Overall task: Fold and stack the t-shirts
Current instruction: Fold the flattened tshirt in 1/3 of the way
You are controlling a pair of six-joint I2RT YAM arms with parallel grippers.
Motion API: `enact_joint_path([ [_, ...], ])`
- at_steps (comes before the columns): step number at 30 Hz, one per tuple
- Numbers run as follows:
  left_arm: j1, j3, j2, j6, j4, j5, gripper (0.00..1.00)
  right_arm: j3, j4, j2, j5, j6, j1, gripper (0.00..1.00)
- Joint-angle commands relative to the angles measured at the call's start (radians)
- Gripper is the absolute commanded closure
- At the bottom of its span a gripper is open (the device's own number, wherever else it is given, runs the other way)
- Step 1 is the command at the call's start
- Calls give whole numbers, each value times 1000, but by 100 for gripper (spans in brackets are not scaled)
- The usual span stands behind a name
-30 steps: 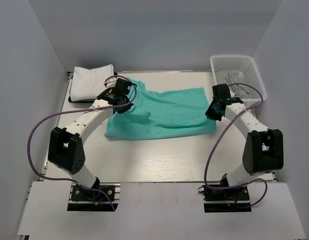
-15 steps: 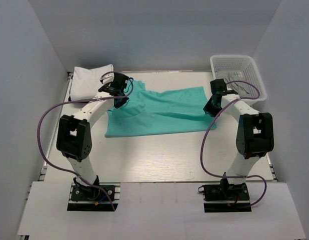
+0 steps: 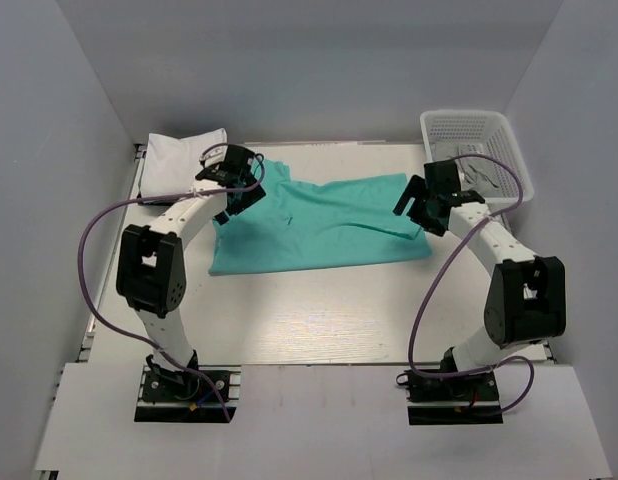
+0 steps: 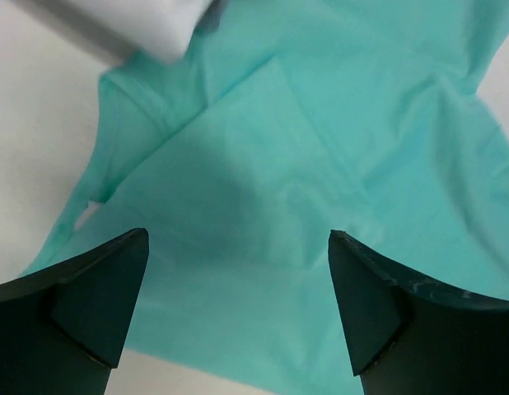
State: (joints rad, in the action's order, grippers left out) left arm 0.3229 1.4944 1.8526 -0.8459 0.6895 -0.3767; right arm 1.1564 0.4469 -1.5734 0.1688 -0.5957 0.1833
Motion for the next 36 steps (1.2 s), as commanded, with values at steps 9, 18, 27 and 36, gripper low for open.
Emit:
enact_joint_path([
  [9, 22, -377, -167, 15, -130, 213, 0, -35, -149, -122, -124, 47, 84, 10],
  [18, 2, -444, -145, 5, -108, 164, 0, 23, -233, -244, -48, -19, 82, 10],
  [27, 2, -454, -145, 5, -99, 124, 0, 109, -415, -324, 115, -26, 76, 10],
  [36, 13, -395, -164, 36, -102, 124, 0, 60, -347, -228, 86, 40, 88, 10],
])
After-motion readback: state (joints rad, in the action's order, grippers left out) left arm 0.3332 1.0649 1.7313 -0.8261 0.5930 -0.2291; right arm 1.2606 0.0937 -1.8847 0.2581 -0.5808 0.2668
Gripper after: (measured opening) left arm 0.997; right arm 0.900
